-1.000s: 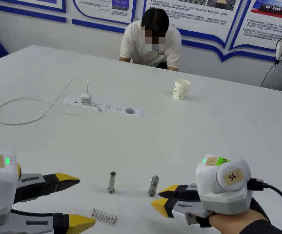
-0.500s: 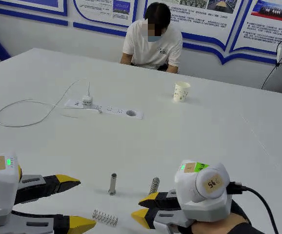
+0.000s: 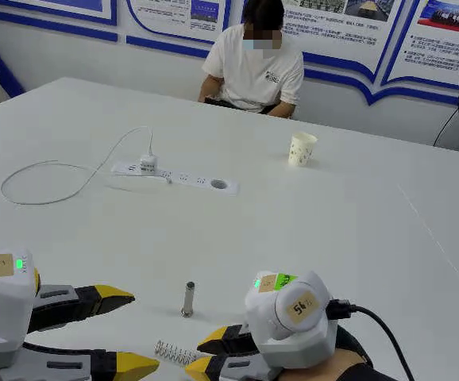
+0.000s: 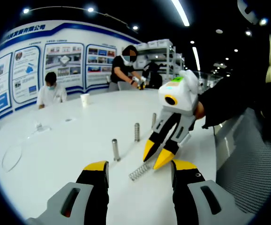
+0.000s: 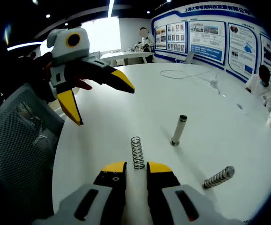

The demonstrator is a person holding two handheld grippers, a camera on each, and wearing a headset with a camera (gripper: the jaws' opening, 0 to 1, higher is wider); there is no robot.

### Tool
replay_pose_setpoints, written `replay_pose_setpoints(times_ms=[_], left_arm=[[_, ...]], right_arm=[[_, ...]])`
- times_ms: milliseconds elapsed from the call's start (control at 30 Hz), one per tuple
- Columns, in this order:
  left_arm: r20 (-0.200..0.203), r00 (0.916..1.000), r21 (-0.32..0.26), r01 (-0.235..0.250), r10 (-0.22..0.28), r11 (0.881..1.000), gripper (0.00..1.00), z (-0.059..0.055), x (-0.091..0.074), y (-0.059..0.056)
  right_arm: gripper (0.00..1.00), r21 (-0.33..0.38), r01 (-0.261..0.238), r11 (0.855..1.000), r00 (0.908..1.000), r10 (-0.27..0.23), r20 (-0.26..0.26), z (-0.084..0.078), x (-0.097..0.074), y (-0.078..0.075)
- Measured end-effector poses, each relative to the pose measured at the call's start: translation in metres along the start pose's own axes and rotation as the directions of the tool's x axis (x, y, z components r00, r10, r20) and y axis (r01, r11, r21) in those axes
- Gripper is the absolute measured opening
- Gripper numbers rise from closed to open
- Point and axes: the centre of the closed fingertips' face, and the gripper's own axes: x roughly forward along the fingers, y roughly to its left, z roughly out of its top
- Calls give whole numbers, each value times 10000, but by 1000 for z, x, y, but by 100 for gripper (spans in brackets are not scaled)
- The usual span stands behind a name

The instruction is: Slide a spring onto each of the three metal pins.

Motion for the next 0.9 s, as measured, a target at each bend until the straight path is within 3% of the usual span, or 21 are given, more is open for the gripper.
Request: replay_pose_setpoints(times_ms=[500,900], left_arm=[[-71,10000,-47,35,-35,10000,54,-3,0,0],[-262,9994,80,214,-212,9997,53,-7,4,-3]], right_arm=[[13,-95,-30,9999,9998,28,-195,-5,8,-2],[11,-201,-45,9998,9995,39,-329,-2,1,-1]])
